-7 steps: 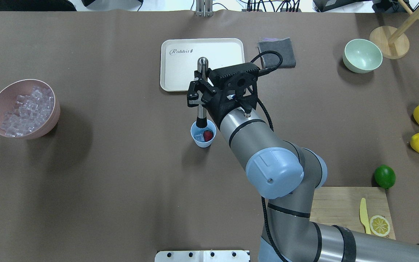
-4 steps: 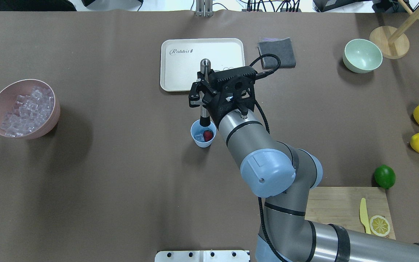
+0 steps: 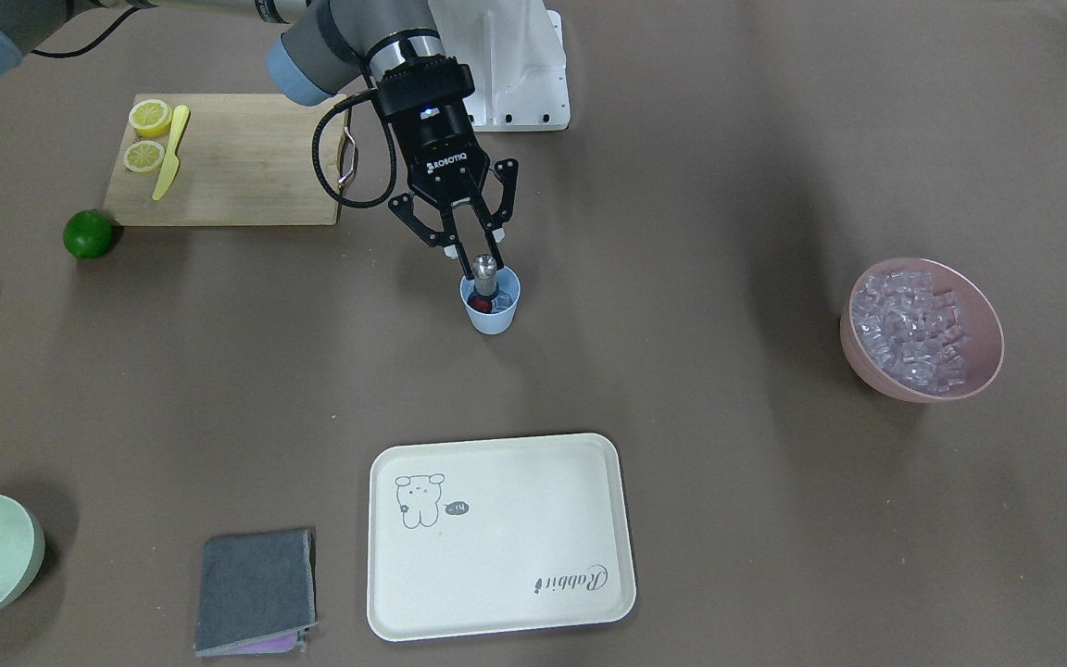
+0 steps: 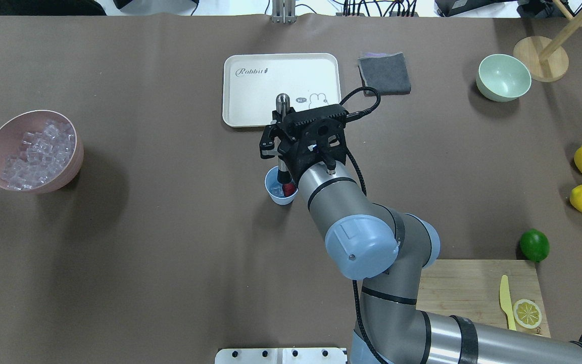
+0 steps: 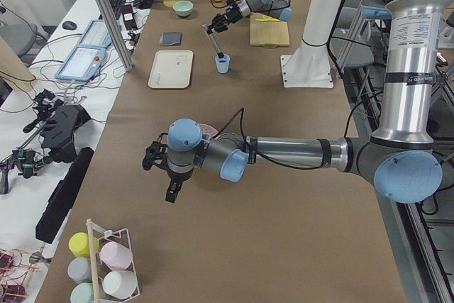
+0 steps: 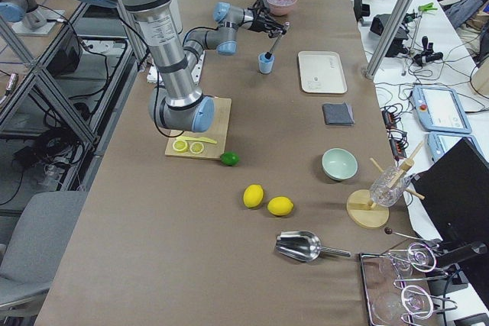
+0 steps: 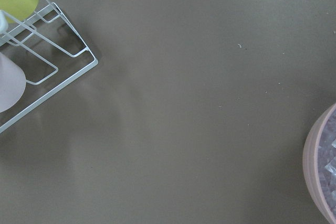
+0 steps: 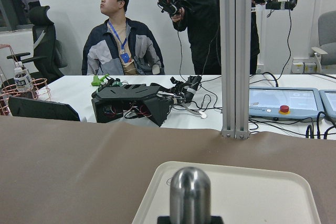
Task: Mash ice and strawberries in cup
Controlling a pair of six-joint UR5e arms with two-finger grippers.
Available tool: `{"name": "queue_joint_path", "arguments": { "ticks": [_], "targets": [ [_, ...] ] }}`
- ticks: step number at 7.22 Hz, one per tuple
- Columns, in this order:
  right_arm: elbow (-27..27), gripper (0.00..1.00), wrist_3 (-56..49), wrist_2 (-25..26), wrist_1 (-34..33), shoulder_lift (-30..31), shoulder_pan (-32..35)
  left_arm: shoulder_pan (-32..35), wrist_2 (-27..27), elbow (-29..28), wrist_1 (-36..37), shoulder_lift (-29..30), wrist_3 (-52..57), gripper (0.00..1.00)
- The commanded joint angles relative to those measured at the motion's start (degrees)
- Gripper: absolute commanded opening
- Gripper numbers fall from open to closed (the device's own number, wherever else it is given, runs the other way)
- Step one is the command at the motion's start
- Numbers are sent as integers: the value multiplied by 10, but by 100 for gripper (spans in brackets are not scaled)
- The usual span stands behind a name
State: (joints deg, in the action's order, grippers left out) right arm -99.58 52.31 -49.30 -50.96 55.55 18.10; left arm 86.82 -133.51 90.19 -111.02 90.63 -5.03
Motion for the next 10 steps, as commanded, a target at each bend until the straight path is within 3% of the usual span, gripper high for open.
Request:
{"name": "queue_joint_path", "arguments": {
  "ticks": [1,7,10],
  "targets": [
    [7,0,1,6,0,1,-7,0,0,0,-2,1,-1,97],
    [15,0,-3,6,0,-1,-17,0,0,-4,-2,2,-1,97],
    [-25,0,-40,-11,0,0,1,0,0,-7,-16,-5,0,97]
  ]
}}
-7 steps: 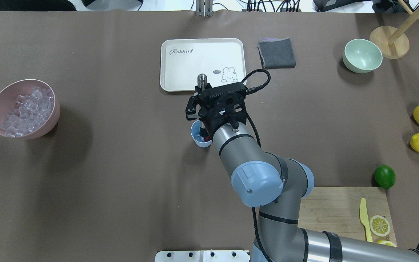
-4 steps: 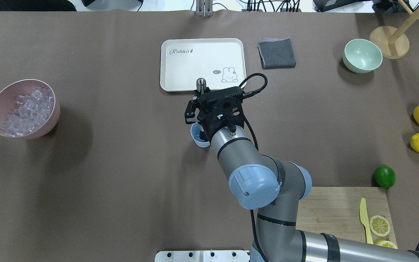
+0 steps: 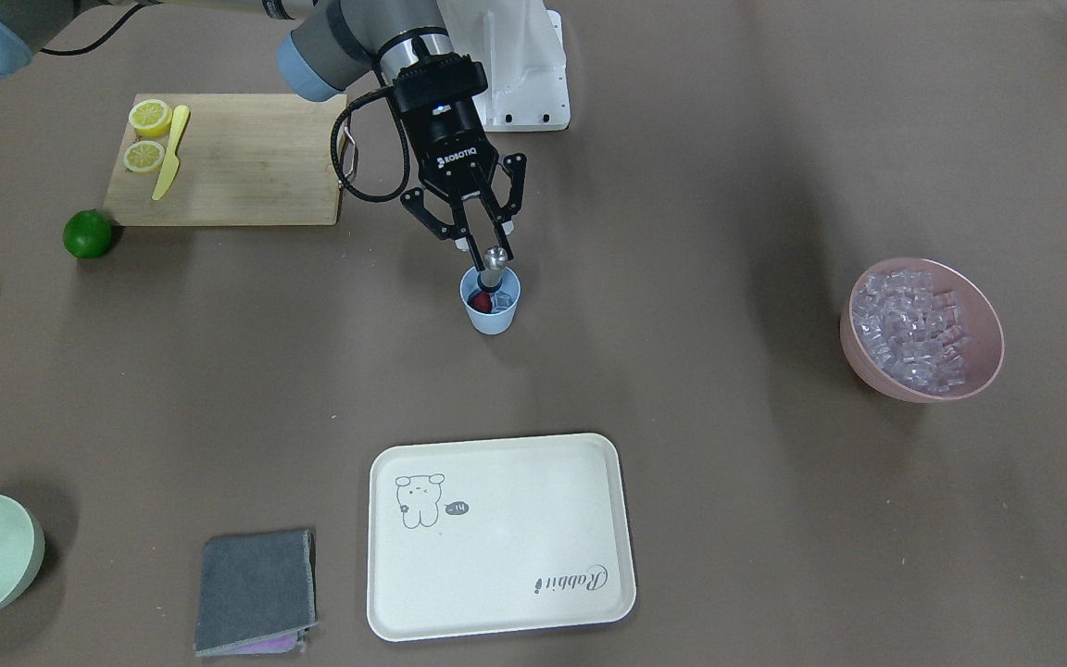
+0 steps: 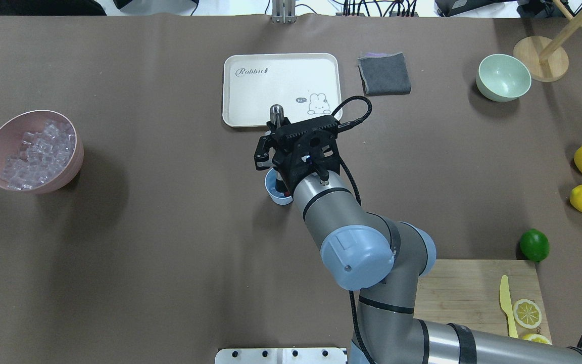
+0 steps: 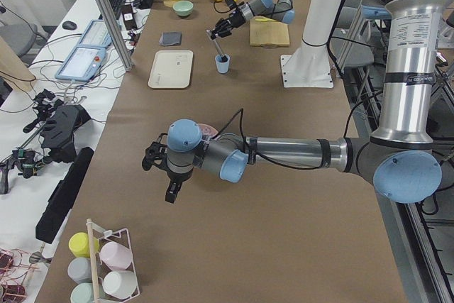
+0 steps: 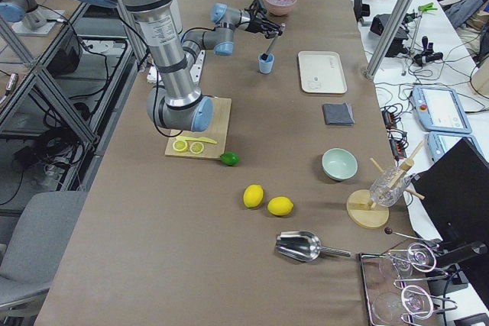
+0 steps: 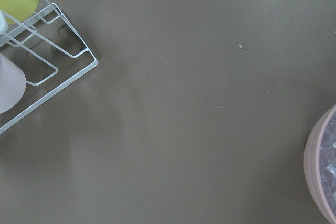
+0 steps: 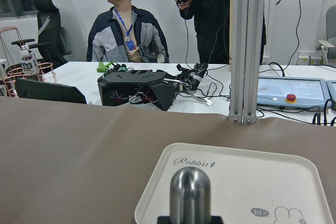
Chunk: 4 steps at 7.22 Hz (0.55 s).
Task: Mash ice and strawberries in cup
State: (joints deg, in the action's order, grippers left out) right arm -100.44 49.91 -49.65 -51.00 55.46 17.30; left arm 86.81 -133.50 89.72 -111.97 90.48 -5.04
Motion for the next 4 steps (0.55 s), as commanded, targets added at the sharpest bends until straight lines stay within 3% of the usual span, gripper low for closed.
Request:
{"name": "queue_joint_path", "arguments": {
  "ticks": [1,4],
  "targets": [
    [-28,0,-24,-20,0,0,19,0,0,-3,-6,-3,0,97],
    [-20,0,-19,-24,1,0,22,-1,0,-3,-6,-3,0,97]
  ]
}}
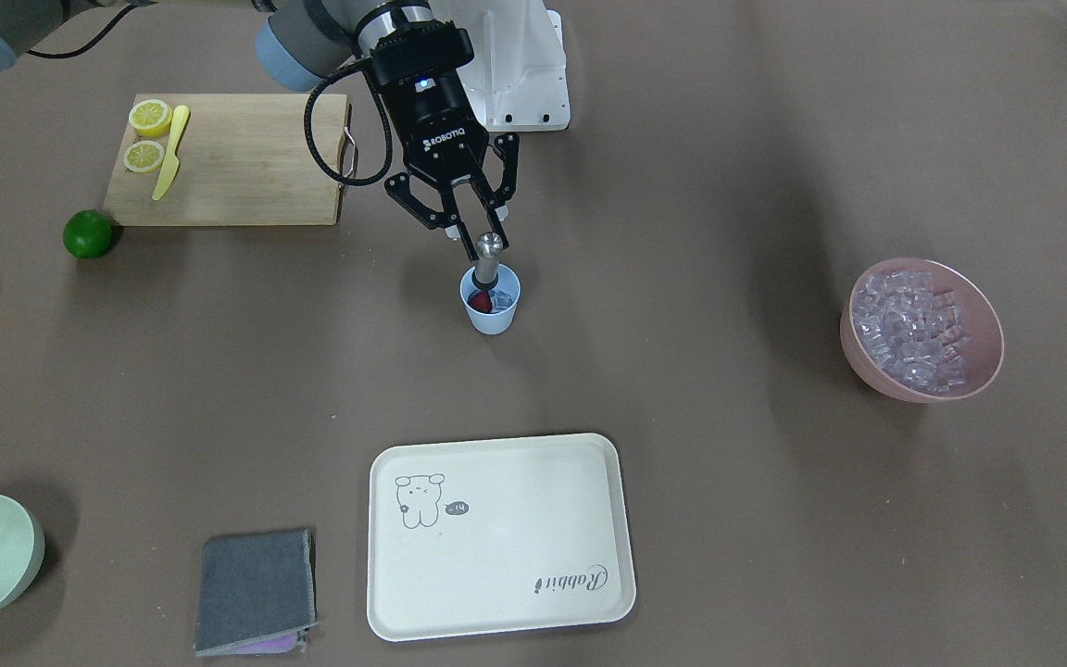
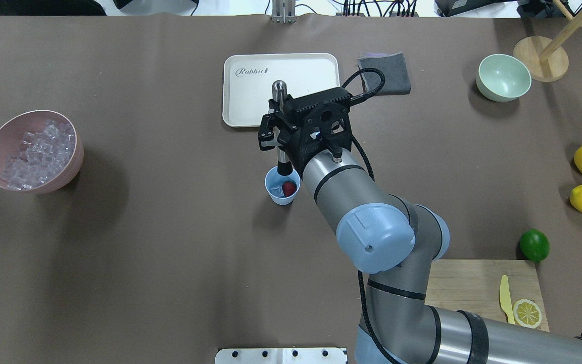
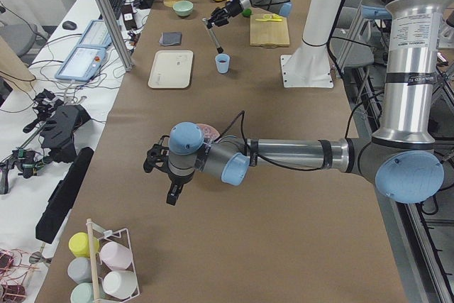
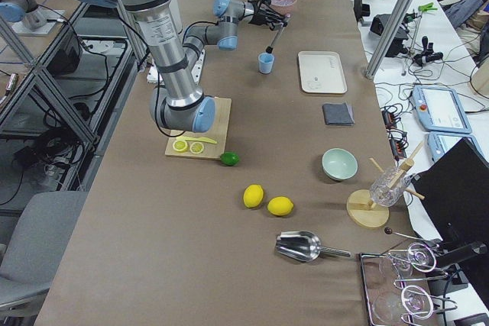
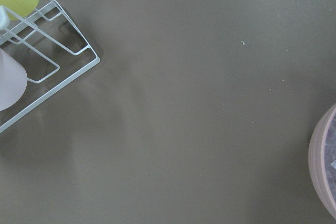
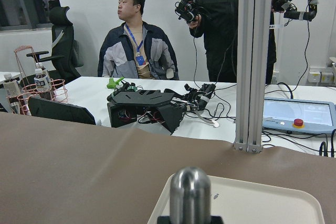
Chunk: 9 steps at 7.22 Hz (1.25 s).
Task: Mash ice and strawberries in cup
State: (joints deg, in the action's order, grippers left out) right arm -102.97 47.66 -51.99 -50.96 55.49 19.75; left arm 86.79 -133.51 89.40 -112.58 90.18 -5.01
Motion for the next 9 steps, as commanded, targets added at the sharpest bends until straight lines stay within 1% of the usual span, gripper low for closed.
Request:
{"name": "queue_joint_path", "arguments": {
  "ticks": [1,4,9],
  "targets": [
    [15,0,7,0,1,0,-4,0,0,0,0,1,-1,97],
    [32,0,16,0,1,0,-9,0,1,-1,0,3,-1,97],
    [44,0,26,5,2,0,-25,-2,1,-10,0,9,-2,97]
  ]
}}
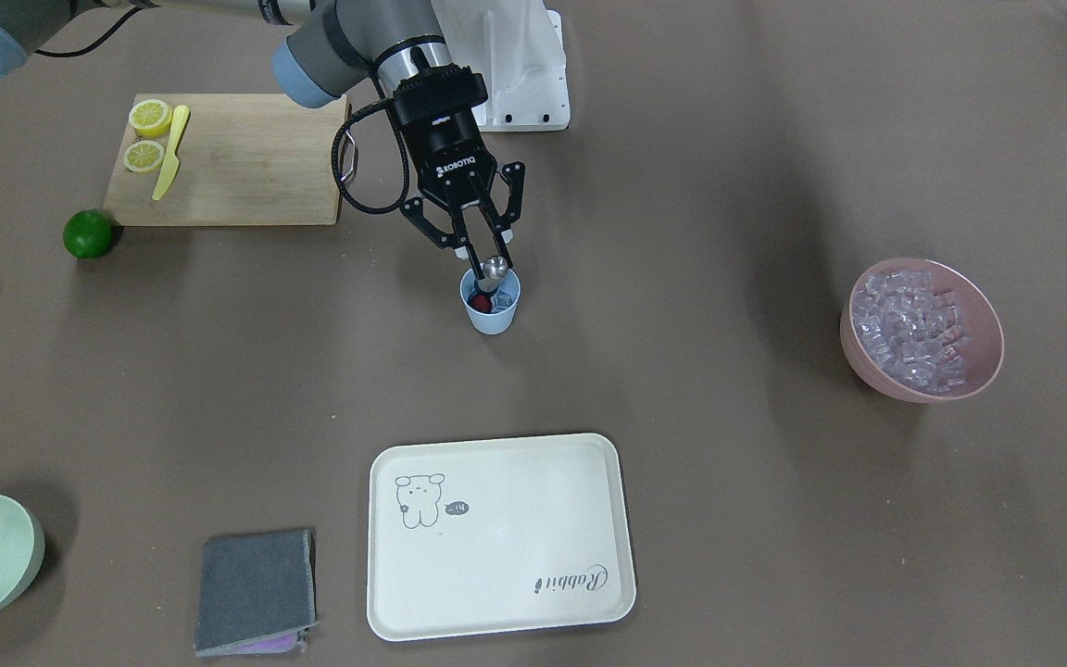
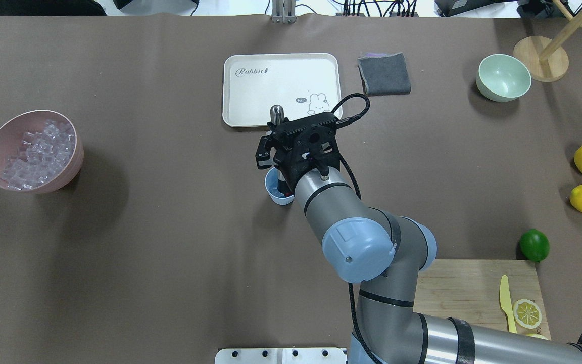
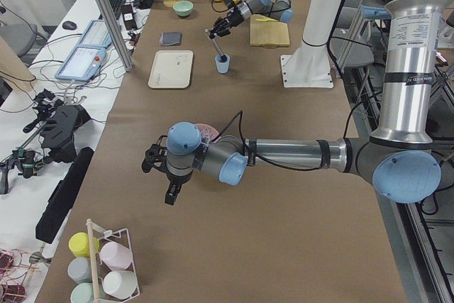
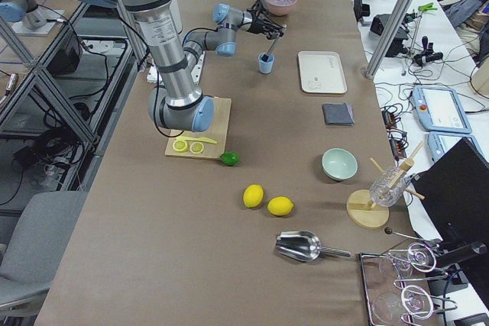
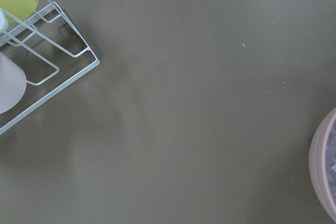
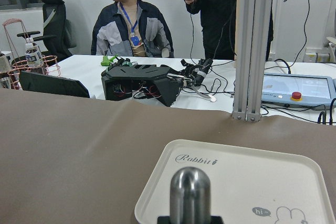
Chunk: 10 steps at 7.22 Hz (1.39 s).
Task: Mash ice and strawberries in cup
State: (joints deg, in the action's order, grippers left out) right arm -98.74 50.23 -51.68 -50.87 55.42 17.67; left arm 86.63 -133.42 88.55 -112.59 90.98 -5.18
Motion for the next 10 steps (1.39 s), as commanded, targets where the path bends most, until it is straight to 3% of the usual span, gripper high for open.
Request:
{"name": "queue_joint_path", "arguments": {
  "ticks": [1,6,8,10],
  "targets": [
    [5,0,0,2,1,0,-5,-1,0,-1,0,1,0,97],
    [-7,0,-4,-10,0,-11,22,-1,-1,4,-1,1,0,97],
    [-35,0,-7,-92,0,-8,68,-1,-1,0,-1,16,0,97],
    [-40,0,-1,-229,0,12,148,-1,-2,9,-1,18,1,97]
  ]
}}
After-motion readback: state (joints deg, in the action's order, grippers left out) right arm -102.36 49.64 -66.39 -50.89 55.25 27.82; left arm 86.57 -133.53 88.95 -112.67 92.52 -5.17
